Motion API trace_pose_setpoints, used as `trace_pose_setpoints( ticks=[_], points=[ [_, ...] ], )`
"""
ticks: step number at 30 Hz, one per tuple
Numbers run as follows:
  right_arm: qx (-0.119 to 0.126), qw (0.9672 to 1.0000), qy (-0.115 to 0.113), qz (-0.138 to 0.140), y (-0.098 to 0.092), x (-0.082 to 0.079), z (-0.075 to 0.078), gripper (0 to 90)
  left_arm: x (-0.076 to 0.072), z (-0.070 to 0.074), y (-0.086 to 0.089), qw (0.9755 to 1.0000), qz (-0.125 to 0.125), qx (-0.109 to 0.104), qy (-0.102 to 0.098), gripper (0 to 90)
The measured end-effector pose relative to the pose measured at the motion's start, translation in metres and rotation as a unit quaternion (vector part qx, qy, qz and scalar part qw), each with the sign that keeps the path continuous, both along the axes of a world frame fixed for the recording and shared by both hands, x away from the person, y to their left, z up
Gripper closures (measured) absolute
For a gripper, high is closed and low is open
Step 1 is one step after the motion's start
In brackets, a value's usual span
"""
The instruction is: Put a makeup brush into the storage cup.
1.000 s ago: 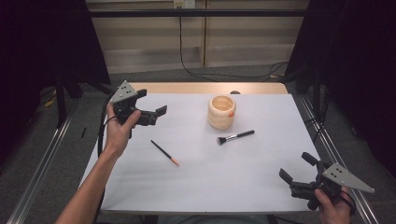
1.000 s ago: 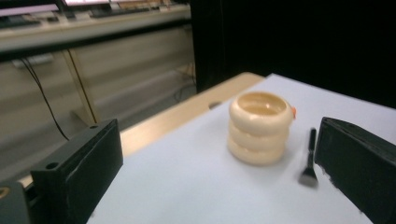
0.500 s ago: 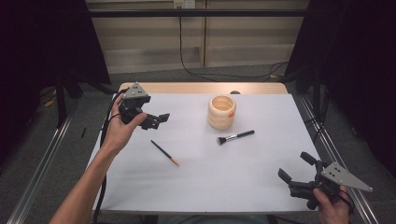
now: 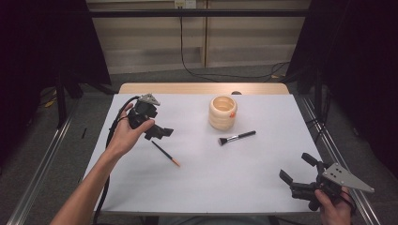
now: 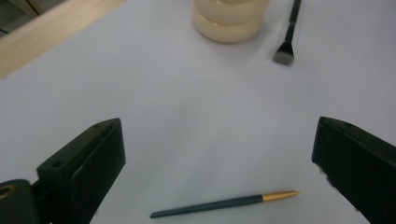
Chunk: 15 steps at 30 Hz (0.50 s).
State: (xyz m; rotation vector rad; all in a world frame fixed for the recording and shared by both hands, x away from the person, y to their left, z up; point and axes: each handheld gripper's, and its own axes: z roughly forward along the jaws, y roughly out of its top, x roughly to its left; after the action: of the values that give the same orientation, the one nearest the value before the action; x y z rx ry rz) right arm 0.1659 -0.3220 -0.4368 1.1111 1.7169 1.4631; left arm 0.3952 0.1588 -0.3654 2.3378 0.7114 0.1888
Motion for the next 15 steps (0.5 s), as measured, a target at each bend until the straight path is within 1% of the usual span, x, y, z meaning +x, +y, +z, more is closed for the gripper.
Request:
trace_pose_setpoints(
  ticks=[1,3,5,6,7,8,9,11,13,14,15],
  points=[
    [0.000,1.0000,0.000,0.001,0.000,0.000,0.000,0.0,0.000,-0.001,-0.001,1.0000,0.001,0.004,0.003,3.0],
    [0.000,1.0000,0.001,0.001,0.000,0.000,0.000,0.0,0.000,-0.005,-0.002,0.9997,0.003,0.024,0.009,3.3],
    [-0.001,1.0000,0.001,0.002,0.000,0.000,0.000,0.0,0.001,-0.007,-0.003,0.9992,0.001,0.036,0.017,3.9],
    [-0.002,1.0000,0.001,0.003,0.000,0.000,0.000,0.0,0.000,-0.008,-0.004,0.9991,0.009,0.035,0.021,4.5],
    [-0.002,1.0000,0.001,0.003,0.000,0.000,0.000,0.0,0.002,-0.008,-0.003,0.9982,-0.001,0.055,0.025,4.4],
    [-0.002,1.0000,0.001,0.002,0.000,0.000,0.000,0.0,0.001,-0.009,-0.003,0.9975,0.005,0.062,0.033,4.4],
    [-0.003,1.0000,0.001,0.002,0.000,0.000,0.000,0.0,0.002,-0.010,-0.003,0.9965,0.008,0.073,0.040,5.0],
    [-0.003,1.0000,0.001,0.002,0.000,0.000,0.000,0.0,0.003,-0.013,-0.002,0.9943,0.008,0.092,0.053,5.4],
    [-0.002,1.0000,0.001,0.002,0.000,0.000,0.000,0.0,0.004,-0.016,-0.001,0.9932,0.018,0.094,0.066,5.5],
    [-0.002,1.0000,0.001,0.002,0.000,0.000,0.000,0.0,0.004,-0.016,-0.001,0.9932,0.018,0.094,0.066,5.5],
    [-0.002,1.0000,0.001,0.001,0.000,0.000,0.000,0.0,0.005,-0.018,-0.001,0.9912,0.017,0.104,0.081,5.7]
  ],
)
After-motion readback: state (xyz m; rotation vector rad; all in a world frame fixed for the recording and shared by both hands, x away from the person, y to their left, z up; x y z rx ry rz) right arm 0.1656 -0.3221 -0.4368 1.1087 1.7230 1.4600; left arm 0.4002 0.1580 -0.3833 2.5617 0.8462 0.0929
